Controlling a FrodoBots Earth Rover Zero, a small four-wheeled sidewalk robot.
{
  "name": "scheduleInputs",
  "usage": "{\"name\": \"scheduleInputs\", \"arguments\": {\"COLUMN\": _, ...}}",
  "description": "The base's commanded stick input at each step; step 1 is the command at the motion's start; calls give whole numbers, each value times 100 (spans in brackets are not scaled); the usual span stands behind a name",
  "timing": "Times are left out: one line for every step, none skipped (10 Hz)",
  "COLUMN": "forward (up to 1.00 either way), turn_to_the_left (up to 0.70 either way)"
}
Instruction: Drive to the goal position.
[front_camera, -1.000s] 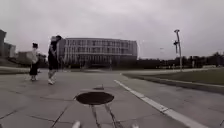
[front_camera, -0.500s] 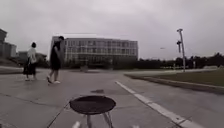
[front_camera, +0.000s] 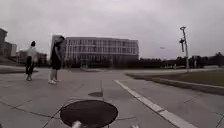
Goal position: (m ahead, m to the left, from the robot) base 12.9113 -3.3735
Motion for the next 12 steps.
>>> {"name": "scheduleInputs", "arguments": {"forward": 70, "turn_to_the_left": 0}}
{"name": "scheduleInputs", "arguments": {"forward": 70, "turn_to_the_left": 0}}
{"name": "scheduleInputs", "arguments": {"forward": 70, "turn_to_the_left": 0}}
{"name": "scheduleInputs", "arguments": {"forward": 70, "turn_to_the_left": 0}}
{"name": "scheduleInputs", "arguments": {"forward": 70, "turn_to_the_left": 0}}
{"name": "scheduleInputs", "arguments": {"forward": 70, "turn_to_the_left": 0}}
{"name": "scheduleInputs", "arguments": {"forward": 70, "turn_to_the_left": 0}}
{"name": "scheduleInputs", "arguments": {"forward": 70, "turn_to_the_left": 0}}
{"name": "scheduleInputs", "arguments": {"forward": 70, "turn_to_the_left": 0}}
{"name": "scheduleInputs", "arguments": {"forward": 70, "turn_to_the_left": 0}}
{"name": "scheduleInputs", "arguments": {"forward": 70, "turn_to_the_left": 0}}
{"name": "scheduleInputs", "arguments": {"forward": 70, "turn_to_the_left": 0}}
